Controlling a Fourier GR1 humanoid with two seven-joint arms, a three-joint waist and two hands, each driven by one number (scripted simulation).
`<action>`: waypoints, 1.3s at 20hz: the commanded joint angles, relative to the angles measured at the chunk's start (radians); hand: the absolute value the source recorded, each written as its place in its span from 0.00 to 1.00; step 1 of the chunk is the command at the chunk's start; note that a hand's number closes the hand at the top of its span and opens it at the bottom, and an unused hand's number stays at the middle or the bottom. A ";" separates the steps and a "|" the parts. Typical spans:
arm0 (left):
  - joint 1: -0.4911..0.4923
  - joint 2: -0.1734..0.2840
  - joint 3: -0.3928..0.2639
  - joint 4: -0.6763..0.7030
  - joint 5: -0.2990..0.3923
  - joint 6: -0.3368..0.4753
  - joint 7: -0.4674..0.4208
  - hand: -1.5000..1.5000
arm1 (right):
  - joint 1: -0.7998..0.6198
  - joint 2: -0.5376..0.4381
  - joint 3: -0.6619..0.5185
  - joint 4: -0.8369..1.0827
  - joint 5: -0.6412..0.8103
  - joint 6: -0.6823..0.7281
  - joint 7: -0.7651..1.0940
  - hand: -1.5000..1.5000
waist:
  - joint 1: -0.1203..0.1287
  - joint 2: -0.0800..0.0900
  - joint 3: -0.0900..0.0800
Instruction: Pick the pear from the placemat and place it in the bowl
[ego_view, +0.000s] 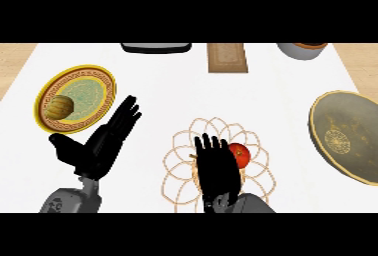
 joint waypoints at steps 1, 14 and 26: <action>0.037 -0.019 -0.003 0.005 -0.036 -0.013 -0.038 0.50 | -0.004 0.013 0.019 -0.033 -0.015 0.035 0.121 0.00 | 0.000 0.000 0.000; 0.045 -0.040 0.057 0.010 -0.049 -0.078 -0.016 0.50 | 0.058 0.013 -0.045 0.100 0.121 -0.090 -0.074 0.00 | -0.001 0.000 0.000; 0.050 -0.059 0.068 -0.064 -0.076 -0.081 0.031 0.50 | -0.001 -0.018 -0.058 0.260 0.092 -0.251 -0.250 1.00 | 0.001 0.000 0.000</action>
